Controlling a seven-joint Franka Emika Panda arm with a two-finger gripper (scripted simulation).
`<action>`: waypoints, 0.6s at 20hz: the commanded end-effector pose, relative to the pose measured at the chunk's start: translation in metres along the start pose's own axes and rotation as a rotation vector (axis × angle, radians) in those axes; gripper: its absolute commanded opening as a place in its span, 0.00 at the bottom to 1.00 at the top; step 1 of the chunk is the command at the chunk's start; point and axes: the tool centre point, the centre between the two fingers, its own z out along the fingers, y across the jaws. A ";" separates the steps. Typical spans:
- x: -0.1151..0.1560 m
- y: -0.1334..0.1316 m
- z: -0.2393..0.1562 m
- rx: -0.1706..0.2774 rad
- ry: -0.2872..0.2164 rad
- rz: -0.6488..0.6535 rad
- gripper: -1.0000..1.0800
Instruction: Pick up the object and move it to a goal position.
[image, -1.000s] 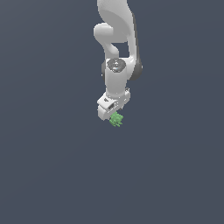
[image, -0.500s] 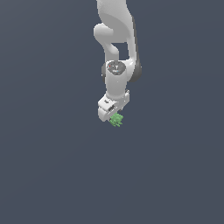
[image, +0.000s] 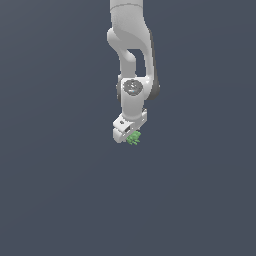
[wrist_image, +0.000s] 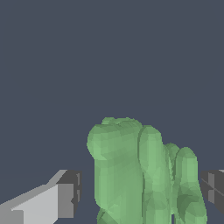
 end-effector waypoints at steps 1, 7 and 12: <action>0.000 0.000 0.002 -0.001 0.001 0.000 0.96; 0.000 0.000 0.002 -0.001 0.001 0.000 0.00; 0.000 0.001 0.002 -0.002 0.001 0.000 0.00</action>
